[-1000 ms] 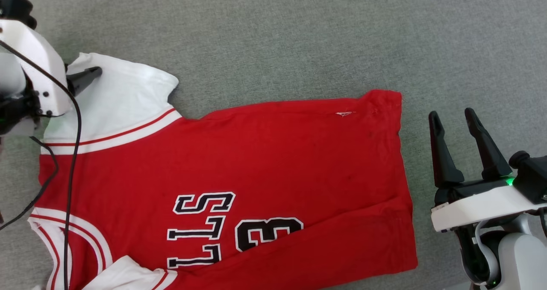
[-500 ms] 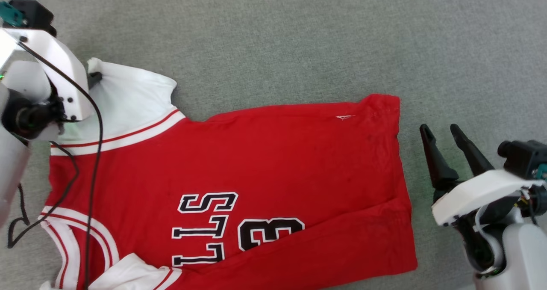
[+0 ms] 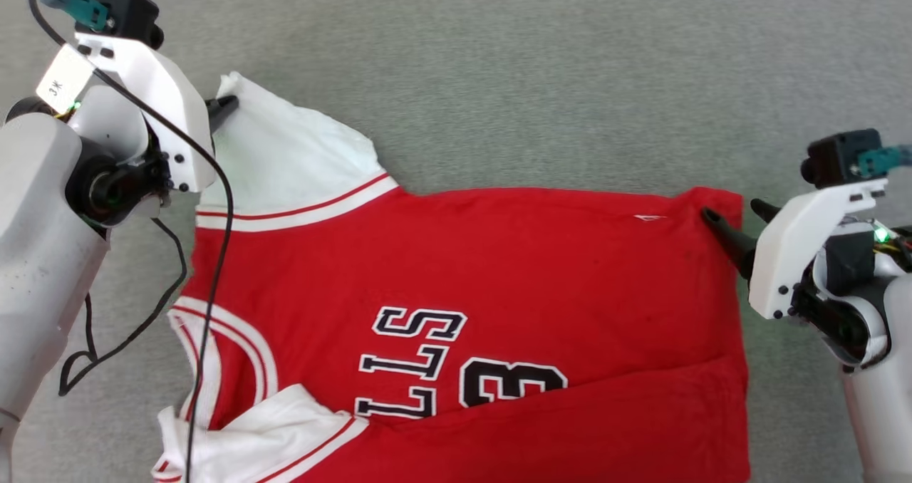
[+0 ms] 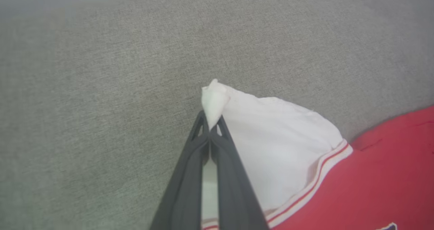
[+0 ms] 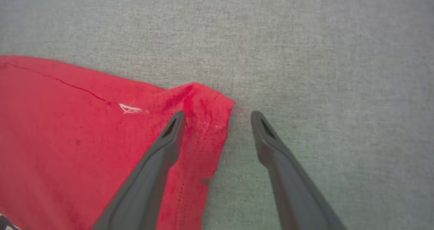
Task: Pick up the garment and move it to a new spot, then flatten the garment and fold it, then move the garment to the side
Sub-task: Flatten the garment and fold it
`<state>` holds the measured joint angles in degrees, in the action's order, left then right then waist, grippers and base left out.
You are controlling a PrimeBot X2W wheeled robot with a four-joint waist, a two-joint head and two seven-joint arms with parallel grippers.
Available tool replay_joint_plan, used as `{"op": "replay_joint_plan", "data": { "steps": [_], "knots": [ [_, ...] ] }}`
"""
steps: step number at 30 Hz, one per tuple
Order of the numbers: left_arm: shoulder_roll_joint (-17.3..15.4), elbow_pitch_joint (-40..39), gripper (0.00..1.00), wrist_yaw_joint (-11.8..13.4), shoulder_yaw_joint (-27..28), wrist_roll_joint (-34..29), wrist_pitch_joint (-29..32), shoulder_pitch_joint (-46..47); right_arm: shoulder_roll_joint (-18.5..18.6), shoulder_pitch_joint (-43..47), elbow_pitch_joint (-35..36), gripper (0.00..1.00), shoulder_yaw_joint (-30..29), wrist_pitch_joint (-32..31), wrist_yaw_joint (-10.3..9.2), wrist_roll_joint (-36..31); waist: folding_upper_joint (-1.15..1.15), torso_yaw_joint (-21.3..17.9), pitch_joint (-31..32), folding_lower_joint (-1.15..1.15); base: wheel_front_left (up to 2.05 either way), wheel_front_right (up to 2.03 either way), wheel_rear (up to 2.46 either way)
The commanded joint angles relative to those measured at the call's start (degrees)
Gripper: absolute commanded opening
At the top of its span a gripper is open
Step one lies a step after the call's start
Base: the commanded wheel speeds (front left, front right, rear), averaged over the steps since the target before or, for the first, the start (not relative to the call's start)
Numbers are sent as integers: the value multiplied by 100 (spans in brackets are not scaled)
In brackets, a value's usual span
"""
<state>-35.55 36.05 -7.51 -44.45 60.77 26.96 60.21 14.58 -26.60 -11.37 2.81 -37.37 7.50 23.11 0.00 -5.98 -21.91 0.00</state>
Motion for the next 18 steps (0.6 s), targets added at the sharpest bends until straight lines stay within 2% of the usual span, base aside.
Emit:
{"op": "replay_joint_plan", "data": {
  "steps": [1, 5, 9, 10, 11, 12, 15, 18],
  "knots": [
    [9, -48, 0, 5, -21, 30, -47, 32, 61, -116, -52, 100, 65, -176, -2, -13, 0, 136, -14, 0, 0, 0, 0],
    [6, -240, 0, 5, -57, 39, -201, 46, 211, -246, -293, 100, 205, -985, -2, -61, 0, 303, -103, 0, 0, 0, 0],
    [0, -380, 0, 5, -101, 88, -317, -54, 202, -141, -613, 100, 270, -1730, -2, -107, 0, 398, -138, 0, 0, 0, 0],
    [-5, -400, 0, 5, -115, 97, -352, -85, 187, -130, -672, 87, 268, -1872, -2, -121, 0, 412, -139, 0, 0, 0, 0],
    [-17, -419, 0, 5, -124, 98, -379, -93, 178, -118, -699, 33, 272, -1961, -2, -138, 0, 424, -142, 0, 0, 0, 0],
    [-29, -439, 0, 5, -127, 111, -430, -95, 161, -127, -707, 0, 266, -2006, -2, -130, 0, 432, -142, 0, 0, 0, 0],
    [-53, -459, 0, 5, -147, 134, -568, -134, 147, -235, -649, 0, 213, -1999, -2, -102, 0, 458, -115, 0, 0, 0, 0],
    [-83, -460, 0, 5, -132, 142, -761, -177, 155, -399, -431, 0, 45, -1728, -3, -97, 0, 475, -24, 0, 0, 0, 0]
  ]
}}
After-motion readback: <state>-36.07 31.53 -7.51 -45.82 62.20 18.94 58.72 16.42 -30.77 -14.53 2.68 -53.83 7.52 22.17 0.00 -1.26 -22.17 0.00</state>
